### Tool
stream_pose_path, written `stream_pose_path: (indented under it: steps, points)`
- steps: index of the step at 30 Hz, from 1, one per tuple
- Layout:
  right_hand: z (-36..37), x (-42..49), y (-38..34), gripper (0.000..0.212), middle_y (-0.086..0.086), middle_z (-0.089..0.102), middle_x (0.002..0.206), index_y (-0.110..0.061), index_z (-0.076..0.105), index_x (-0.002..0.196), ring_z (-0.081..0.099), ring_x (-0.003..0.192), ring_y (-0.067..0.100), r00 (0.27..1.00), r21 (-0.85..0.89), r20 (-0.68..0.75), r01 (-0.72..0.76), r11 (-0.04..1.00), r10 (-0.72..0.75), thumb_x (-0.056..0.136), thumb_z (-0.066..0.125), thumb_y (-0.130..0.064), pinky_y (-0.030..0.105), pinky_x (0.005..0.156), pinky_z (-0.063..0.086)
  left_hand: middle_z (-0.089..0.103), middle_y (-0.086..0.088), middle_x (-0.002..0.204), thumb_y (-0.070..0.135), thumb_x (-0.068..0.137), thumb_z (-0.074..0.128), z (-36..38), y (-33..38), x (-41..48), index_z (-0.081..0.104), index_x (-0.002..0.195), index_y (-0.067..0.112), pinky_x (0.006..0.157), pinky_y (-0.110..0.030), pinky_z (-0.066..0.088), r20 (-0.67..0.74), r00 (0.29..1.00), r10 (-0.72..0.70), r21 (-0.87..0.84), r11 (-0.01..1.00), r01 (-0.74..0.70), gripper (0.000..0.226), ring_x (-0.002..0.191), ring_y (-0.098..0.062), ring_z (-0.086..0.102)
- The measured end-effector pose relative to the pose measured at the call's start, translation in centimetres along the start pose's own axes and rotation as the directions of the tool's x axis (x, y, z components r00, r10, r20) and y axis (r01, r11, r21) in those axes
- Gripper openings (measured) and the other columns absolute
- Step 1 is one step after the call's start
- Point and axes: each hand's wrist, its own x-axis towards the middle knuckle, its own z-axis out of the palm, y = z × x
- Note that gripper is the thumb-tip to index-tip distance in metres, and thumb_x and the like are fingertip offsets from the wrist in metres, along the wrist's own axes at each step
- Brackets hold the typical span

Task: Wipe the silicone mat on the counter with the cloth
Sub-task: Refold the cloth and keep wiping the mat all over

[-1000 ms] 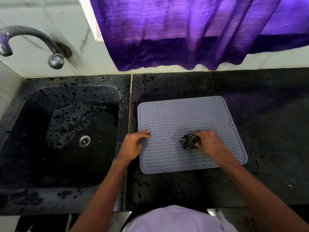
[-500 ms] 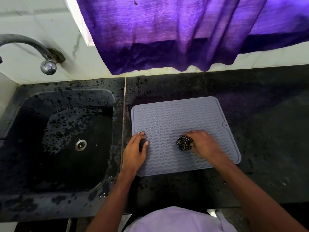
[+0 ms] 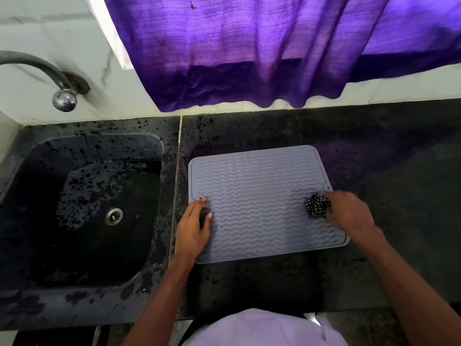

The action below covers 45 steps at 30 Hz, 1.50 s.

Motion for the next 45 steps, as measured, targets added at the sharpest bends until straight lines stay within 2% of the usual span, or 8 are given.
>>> stream_pose_path:
  steps: [4,9,16,26,30,34,39,45]
  points:
    - [-0.2,-0.2,-0.7,0.052,0.009,0.067,0.107,-0.028,0.052,0.122,0.062,0.095,0.033,0.988,0.110,-0.022,0.155,0.982,-0.154,0.076,0.065,-0.006,0.045,0.078,0.054,0.060,0.005,0.130,0.012,0.095,0.066,0.4,0.2,-0.1,0.063,0.123,0.008,0.103,-0.010,0.035,-0.020,1.000,-0.019,0.010,1.000,0.019,0.029,0.120,0.000,0.049]
    - [2.2,-0.6,-4.3,0.062,0.001,0.066,0.117,-0.031,0.056,0.123,0.062,0.103,0.028,0.914,0.122,-0.051,0.406,0.906,-0.403,0.072,0.060,0.004,0.042,0.085,0.053,0.061,0.000,0.131,0.013,0.095,0.066,0.5,0.3,-0.2,0.062,0.124,0.008,0.102,-0.015,0.037,-0.028,1.000,0.000,0.035,0.999,0.001,0.029,0.121,-0.002,0.049]
    - [2.6,-0.2,-2.3,0.054,-0.003,0.063,0.118,-0.037,0.057,0.121,0.058,0.108,0.027,0.957,0.050,-0.037,0.288,0.956,-0.286,0.076,0.060,-0.007,0.044,0.085,0.053,0.061,-0.002,0.131,0.011,0.095,0.065,0.5,0.1,-0.2,0.062,0.121,0.006,0.103,-0.006,0.031,-0.010,1.000,0.015,0.041,0.999,-0.015,0.027,0.123,-0.010,0.053]
    - [0.3,0.8,5.0,0.036,0.009,0.059,0.103,-0.030,0.057,0.120,0.056,0.099,0.036,0.998,-0.011,-0.046,0.051,0.999,-0.052,0.085,0.056,-0.021,0.047,0.080,0.052,0.061,-0.001,0.131,0.010,0.095,0.066,0.7,0.3,-0.3,0.063,0.117,0.009,0.105,-0.019,0.037,-0.032,0.999,0.009,0.037,0.999,-0.008,0.022,0.125,-0.012,0.054]
    - [0.7,0.1,5.6,0.048,0.008,0.059,0.094,-0.029,0.058,0.118,0.057,0.089,0.036,0.986,0.087,-0.142,0.104,0.991,-0.090,0.076,0.056,-0.005,0.044,0.069,0.052,0.060,-0.002,0.137,0.013,0.097,0.063,0.6,0.5,-0.3,0.066,0.121,0.009,0.111,-0.024,0.037,-0.023,0.999,-0.041,-0.005,0.999,0.041,0.024,0.129,-0.015,0.053]
    - [2.4,-0.4,6.0,0.073,-0.001,0.064,0.099,-0.037,0.057,0.116,0.057,0.084,0.029,0.941,0.142,-0.153,0.322,0.936,-0.301,0.061,0.058,0.010,0.046,0.070,0.051,0.061,0.000,0.137,0.022,0.102,0.052,0.7,1.8,-1.6,0.064,0.129,0.007,0.112,-0.027,0.040,-0.079,0.996,-0.043,-0.105,0.994,0.035,0.032,0.129,-0.010,0.054]
    - [3.1,-1.5,4.8,0.083,-0.006,0.067,0.112,-0.030,0.061,0.117,0.055,0.085,0.026,0.907,0.067,-0.186,0.395,0.916,-0.378,0.044,0.069,0.009,0.039,0.067,0.049,0.060,0.000,0.138,0.033,0.103,0.044,1.2,2.1,-2.7,0.062,0.133,0.004,0.112,-0.017,0.035,-0.042,0.999,-0.034,-0.145,0.989,0.028,0.046,0.130,-0.011,0.053]
    - [3.4,-1.1,4.2,0.083,-0.010,0.068,0.111,-0.030,0.062,0.112,0.056,0.087,0.025,0.900,0.093,-0.196,0.412,0.906,-0.389,0.041,0.064,0.012,0.035,0.066,0.045,0.063,-0.004,0.137,0.039,0.103,0.040,1.3,2.3,-2.9,0.063,0.132,0.004,0.114,-0.031,0.039,-0.038,0.999,-0.034,-0.177,0.984,0.027,0.050,0.132,-0.013,0.053]
